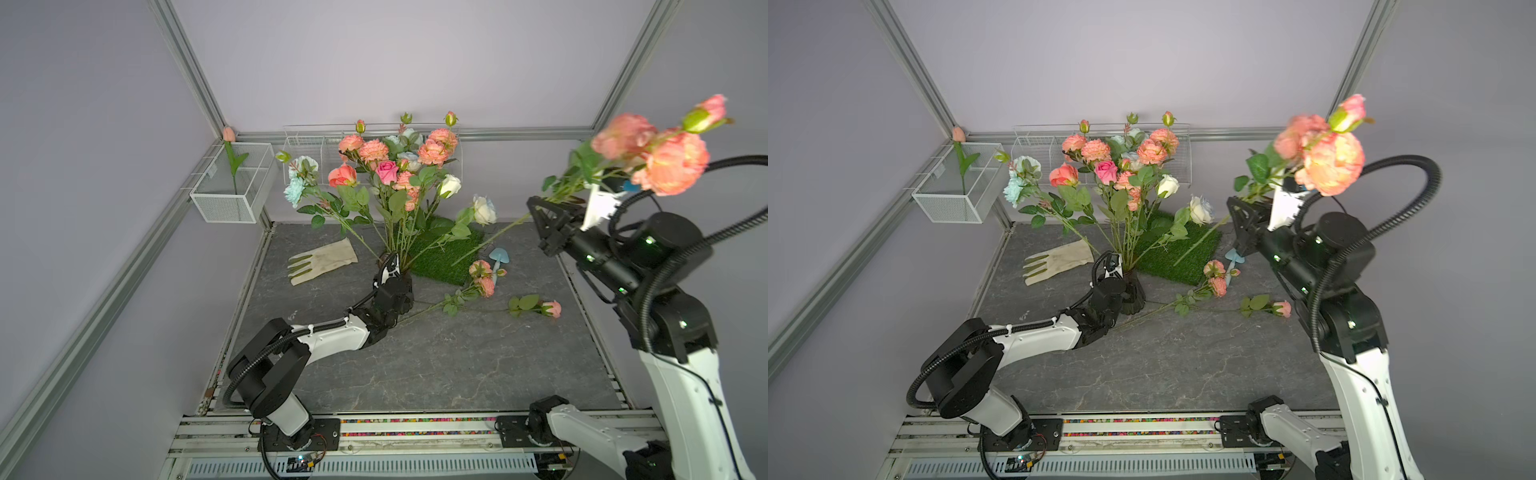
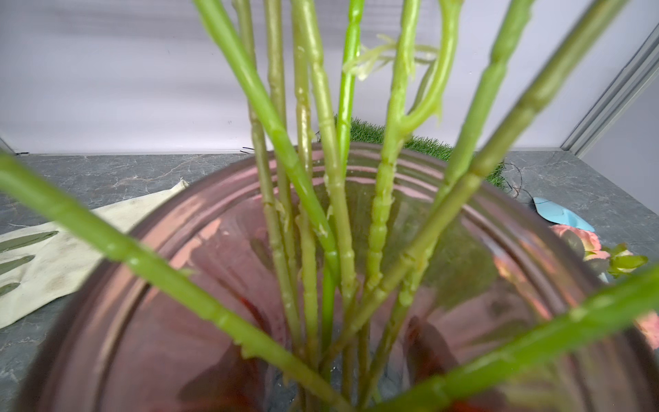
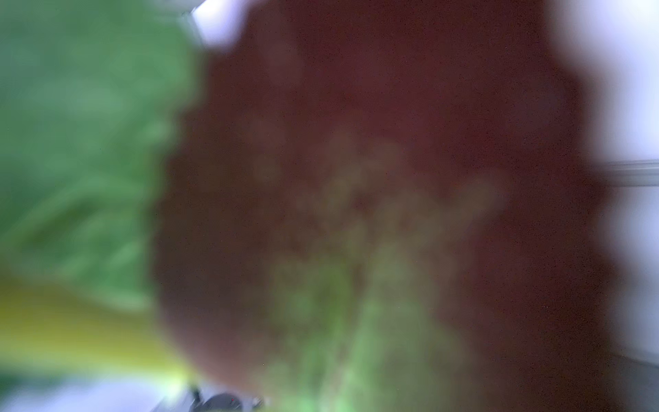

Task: Pick out pink flowers from the vase
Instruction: Pick up the flower from the vase, then place the flower at the center of the board.

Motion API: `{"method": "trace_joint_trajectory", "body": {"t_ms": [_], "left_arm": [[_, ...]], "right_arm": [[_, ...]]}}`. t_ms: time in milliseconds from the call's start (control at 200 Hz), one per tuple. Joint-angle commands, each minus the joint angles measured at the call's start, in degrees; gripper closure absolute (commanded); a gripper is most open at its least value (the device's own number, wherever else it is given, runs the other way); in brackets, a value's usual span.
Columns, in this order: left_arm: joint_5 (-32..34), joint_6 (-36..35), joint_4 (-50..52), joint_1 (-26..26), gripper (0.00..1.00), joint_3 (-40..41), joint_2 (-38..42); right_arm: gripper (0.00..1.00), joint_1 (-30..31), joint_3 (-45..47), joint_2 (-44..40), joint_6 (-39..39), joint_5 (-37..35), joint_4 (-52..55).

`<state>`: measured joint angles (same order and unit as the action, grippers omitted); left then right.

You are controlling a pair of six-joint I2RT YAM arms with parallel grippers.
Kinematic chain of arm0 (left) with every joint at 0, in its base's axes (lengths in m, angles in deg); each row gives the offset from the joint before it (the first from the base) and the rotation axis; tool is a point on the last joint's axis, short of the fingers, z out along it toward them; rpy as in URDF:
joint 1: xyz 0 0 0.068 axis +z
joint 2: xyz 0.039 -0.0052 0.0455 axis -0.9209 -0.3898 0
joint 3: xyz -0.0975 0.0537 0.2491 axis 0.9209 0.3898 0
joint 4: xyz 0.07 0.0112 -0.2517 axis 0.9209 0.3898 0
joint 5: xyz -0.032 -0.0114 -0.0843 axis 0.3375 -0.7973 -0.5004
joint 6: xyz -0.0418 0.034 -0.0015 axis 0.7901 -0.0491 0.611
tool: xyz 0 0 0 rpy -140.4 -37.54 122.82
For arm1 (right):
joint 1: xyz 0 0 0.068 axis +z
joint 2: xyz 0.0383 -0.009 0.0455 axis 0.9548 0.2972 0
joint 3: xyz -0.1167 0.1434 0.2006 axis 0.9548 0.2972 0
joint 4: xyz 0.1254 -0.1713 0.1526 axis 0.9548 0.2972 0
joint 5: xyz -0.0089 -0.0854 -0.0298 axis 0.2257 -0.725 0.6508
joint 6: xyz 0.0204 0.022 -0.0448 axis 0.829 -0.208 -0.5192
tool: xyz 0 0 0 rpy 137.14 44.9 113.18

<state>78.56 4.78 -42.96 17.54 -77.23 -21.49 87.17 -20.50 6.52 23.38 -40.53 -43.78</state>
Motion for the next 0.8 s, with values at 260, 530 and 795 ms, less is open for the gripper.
{"method": "trace_joint_trajectory", "body": {"t_ms": [260,530,795], "left_arm": [[-3.3,3.2,11.1,-0.4,1.0,1.5,-2.6],[-4.0,3.0,11.1,-0.4,1.0,0.6,-3.8],[-3.8,2.5,11.3,-0.4,1.0,0.3,-3.3]], "right_arm": [[0.92,-16.5,36.4,-1.8,28.4,21.7,-6.8],[0.89,-16.5,46.3,10.1,33.9,25.0,-21.0],[0.79,-15.8,51.0,21.6,43.2,21.5,-35.8]]}}
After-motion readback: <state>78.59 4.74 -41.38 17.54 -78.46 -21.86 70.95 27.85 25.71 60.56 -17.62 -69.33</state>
